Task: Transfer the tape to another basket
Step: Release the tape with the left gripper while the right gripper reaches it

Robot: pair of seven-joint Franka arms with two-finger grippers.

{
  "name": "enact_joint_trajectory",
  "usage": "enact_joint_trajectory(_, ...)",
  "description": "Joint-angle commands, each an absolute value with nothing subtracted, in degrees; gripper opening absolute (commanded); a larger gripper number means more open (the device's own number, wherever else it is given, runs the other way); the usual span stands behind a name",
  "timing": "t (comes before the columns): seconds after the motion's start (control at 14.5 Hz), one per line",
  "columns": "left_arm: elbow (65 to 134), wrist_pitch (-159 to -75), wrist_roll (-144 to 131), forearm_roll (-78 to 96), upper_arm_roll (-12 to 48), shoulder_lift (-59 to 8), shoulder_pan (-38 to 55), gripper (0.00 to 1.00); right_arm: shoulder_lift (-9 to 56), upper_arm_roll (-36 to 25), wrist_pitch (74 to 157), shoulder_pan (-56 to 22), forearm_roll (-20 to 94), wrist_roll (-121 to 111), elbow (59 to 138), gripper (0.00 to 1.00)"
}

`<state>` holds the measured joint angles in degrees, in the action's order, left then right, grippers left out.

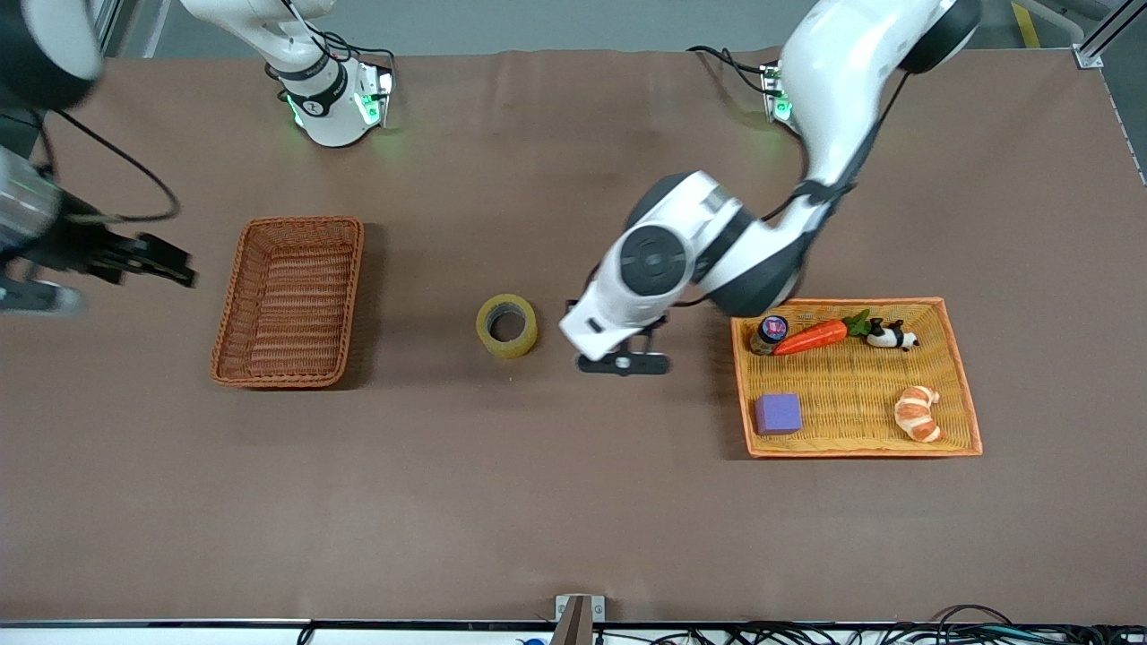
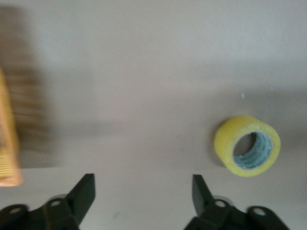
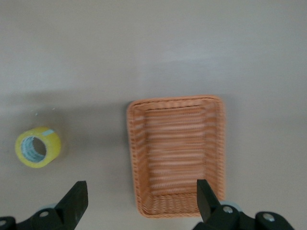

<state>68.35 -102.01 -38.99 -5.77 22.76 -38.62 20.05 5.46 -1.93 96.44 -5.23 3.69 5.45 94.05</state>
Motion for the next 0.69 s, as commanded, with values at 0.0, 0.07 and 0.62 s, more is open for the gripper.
enact_joint_trajectory(0.0,76.54,-101.61,-32.20,-5.81,23.55,-28.42,12.24,1.00,5.01,-2.37,107.34,-9.56,5.80,7.72,104.81,1.00)
enact_joint_trajectory(0.07,77.68,-101.51,-30.43,-5.71,23.64,-25.78,9.78,1.00,5.01,-2.37,112.62,-11.93,5.80,10.87,108.51,1.00)
enact_joint_trajectory(0.62,79.01,-96.15,-20.57,0.35,23.99,-14.59,-5.70,1.00,17.38,-2.46,137.96,-31.63,5.36,35.40,116.54,1.00)
